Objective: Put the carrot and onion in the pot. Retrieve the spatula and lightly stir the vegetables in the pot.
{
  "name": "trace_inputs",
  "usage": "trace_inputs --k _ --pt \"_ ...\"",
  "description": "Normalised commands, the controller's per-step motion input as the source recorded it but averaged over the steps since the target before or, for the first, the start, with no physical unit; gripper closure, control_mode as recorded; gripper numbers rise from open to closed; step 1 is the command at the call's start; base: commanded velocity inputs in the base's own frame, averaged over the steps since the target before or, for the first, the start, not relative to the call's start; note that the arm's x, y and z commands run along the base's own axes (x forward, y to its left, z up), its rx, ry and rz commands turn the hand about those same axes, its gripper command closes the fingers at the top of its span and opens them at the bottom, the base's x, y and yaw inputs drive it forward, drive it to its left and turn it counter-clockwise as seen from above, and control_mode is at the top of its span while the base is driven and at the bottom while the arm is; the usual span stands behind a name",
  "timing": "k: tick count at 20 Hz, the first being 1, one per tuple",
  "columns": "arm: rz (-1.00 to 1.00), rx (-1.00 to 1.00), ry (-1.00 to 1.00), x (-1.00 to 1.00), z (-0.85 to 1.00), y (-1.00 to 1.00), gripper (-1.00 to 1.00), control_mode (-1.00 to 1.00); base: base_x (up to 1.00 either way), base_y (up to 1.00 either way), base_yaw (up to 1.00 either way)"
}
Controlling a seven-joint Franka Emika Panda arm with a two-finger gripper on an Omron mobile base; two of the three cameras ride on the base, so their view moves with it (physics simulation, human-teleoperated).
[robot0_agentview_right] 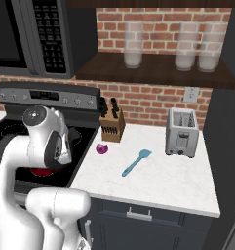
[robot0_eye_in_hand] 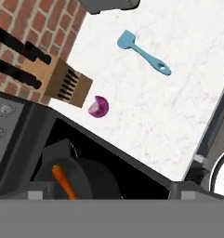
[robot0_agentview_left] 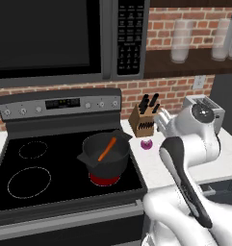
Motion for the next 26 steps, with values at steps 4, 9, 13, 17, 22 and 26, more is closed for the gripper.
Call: trace_inputs --k 4,9,13,17,22,26 --pt "0.14 0.48 0.00 0.37 -0.06 -1.00 -1.00 -1.00 0.00 0.00 0.00" --pt "0.17 0.42 0.03 0.63 -0.45 -0.85 -1.00 -1.00 0.00 0.00 0.00" --pt "0.12 0.11 0.01 0.79 -0.71 -0.28 -1.00 -1.00 0.00 0.00 0.00" --pt "0.03 0.00 0.06 0.97 -0.46 0.06 -1.00 -1.00 0.00 0.00 0.00" --pt "0.01 0.00 0.20 0.82 -0.27 0.09 -1.00 -1.00 0.00 0.00 0.00" --pt "0.03 0.00 0.13 0.53 -0.24 0.00 -1.00 -1.00 0.00 0.00 0.00"
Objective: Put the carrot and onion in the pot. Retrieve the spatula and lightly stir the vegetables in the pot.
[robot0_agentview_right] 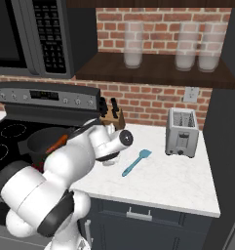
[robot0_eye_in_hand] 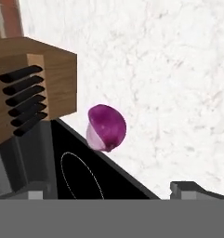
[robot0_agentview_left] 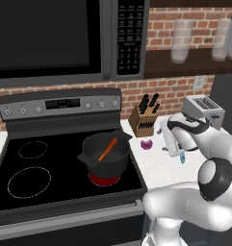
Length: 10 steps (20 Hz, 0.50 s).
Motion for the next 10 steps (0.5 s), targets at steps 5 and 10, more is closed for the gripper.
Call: trace_inputs --k 5,10 --pt "0.08 0.00 0.09 0.36 -0.40 0.00 -1.00 -1.00 0.00 0.00 0.00" --pt "0.11 0.00 0.01 0.36 -0.37 0.03 -1.00 -1.00 0.00 0.00 0.00"
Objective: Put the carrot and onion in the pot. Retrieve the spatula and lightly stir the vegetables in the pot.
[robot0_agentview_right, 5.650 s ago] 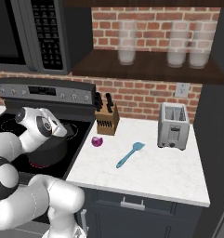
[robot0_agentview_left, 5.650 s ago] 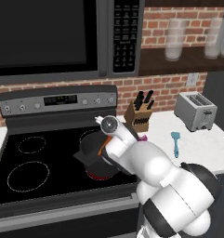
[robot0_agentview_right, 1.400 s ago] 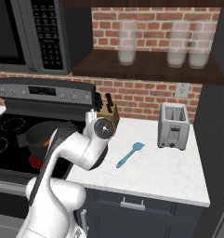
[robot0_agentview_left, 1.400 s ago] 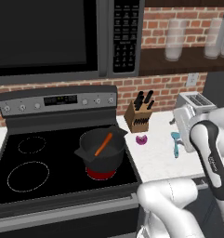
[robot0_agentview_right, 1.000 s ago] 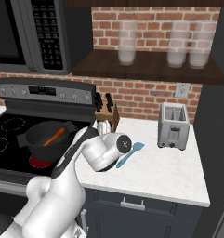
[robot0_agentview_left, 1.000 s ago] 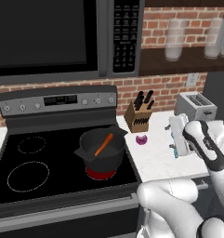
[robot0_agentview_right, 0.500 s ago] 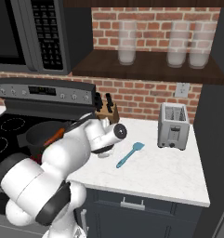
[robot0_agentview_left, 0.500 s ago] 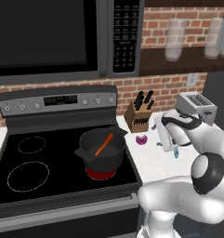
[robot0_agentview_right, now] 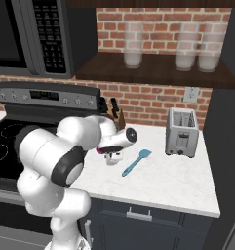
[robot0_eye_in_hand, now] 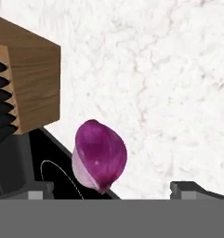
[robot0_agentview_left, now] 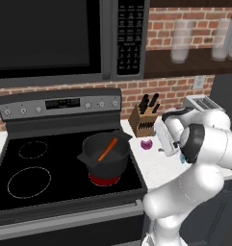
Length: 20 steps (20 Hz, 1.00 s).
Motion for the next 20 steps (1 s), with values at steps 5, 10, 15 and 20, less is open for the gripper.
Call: trace_inputs --k 5,10,15,20 --pt "0.13 0.00 0.01 0.44 -0.27 0.02 -1.00 -1.00 0.00 0.00 0.00" --pt "0.13 0.00 0.00 0.30 -0.37 0.03 -1.00 -1.00 0.00 0.00 0.00" --pt "0.12 -0.02 0.00 0.20 -0.34 0.20 -1.00 -1.00 0.00 0.00 0.00" --pt "0.11 -0.06 0.00 0.28 -0.32 0.34 -1.00 -1.00 0.00 0.00 0.00"
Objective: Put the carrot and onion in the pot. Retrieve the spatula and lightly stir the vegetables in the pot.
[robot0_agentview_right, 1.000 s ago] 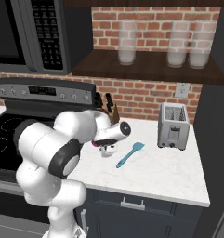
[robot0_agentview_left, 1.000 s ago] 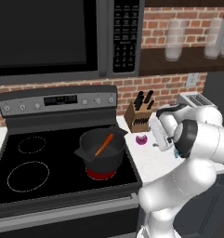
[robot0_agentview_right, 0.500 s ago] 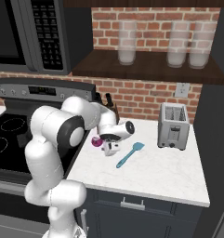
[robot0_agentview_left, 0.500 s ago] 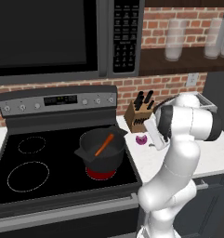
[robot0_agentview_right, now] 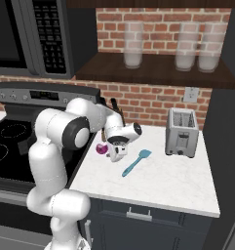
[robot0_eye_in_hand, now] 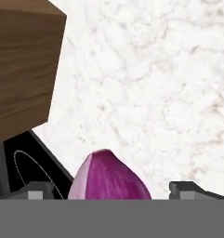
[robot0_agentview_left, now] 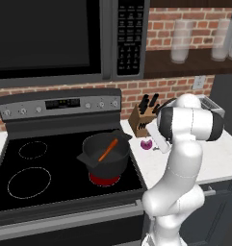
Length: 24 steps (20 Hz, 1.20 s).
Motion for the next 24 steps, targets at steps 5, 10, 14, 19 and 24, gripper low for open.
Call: trace_inputs --k 5,10,14,19,24 --pt "0.13 -0.03 0.00 0.01 -0.37 0.26 -1.00 -1.00 0.00 0.00 0.00" --pt "0.14 -0.03 0.00 0.00 -0.35 0.35 -1.00 -1.00 0.00 0.00 0.00" --pt "0.14 -0.02 0.00 0.00 -0.38 0.37 1.00 -1.00 0.00 0.00 0.00" --pt "0.11 0.00 0.00 -0.07 -0.23 0.23 1.00 -1.00 0.00 0.00 0.00" --pt "0.04 0.00 -0.08 -0.61 0.14 0.07 1.00 -1.00 0.00 0.00 0.00"
